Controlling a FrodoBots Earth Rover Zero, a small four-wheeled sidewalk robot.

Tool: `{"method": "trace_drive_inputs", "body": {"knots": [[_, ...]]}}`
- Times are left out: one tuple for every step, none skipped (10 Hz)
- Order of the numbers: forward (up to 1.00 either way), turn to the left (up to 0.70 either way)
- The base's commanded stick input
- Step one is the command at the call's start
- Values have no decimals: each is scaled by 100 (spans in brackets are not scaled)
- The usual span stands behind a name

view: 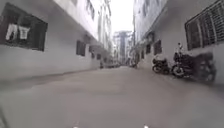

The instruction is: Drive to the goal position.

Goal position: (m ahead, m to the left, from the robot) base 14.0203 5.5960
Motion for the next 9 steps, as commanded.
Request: {"method": "trace_drive_inputs", "body": {"knots": [[100,2],[100,2],[100,-23],[100,-38],[100,-38],[100,-38],[100,-38],[100,-19],[100,-1]]}}
